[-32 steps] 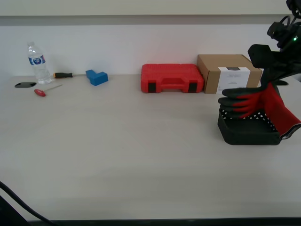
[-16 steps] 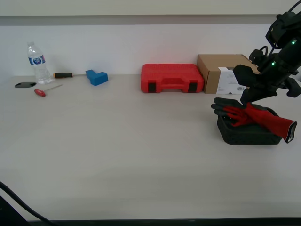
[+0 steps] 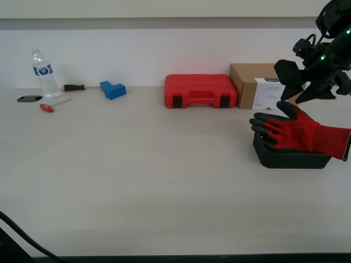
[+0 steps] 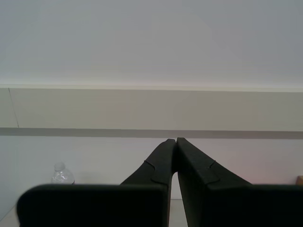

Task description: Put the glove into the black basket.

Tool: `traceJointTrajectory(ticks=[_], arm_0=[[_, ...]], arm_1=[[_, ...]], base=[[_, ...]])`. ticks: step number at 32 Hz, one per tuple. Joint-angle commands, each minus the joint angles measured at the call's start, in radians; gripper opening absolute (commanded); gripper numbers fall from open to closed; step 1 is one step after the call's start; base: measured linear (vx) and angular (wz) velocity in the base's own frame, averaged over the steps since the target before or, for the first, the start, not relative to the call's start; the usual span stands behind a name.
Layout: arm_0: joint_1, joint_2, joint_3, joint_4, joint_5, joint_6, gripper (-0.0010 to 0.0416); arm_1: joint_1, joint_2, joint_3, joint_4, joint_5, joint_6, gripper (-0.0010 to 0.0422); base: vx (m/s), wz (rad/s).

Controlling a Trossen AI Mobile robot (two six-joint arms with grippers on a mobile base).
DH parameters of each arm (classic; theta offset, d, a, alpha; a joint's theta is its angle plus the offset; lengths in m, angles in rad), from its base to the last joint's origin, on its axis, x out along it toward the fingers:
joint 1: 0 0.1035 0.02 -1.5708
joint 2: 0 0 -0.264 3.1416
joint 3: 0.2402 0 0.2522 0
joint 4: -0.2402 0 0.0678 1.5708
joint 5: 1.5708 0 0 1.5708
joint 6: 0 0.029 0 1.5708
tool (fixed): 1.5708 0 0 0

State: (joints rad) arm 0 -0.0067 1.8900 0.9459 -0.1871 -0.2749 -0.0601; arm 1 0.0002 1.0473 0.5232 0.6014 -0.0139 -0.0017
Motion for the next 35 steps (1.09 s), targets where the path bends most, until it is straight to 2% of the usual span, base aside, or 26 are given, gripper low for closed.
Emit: traceJointTrajectory(ticks=[1, 35], arm_0=[[0.0, -0.032, 0.012, 0.0, 0.014, -0.004, 0.0203], [0.001, -0.039, 0.01, 0.001, 0.01, -0.003, 0.0197]], arm_1=[[0.0, 0.0, 0.0, 0.006, 0.0, -0.001, 0.0], [-0.001, 0.0, 0.0, 0.006, 0.0, -0.001, 0.0]], base=[[0.0, 0.0], [0.0, 0.0]])
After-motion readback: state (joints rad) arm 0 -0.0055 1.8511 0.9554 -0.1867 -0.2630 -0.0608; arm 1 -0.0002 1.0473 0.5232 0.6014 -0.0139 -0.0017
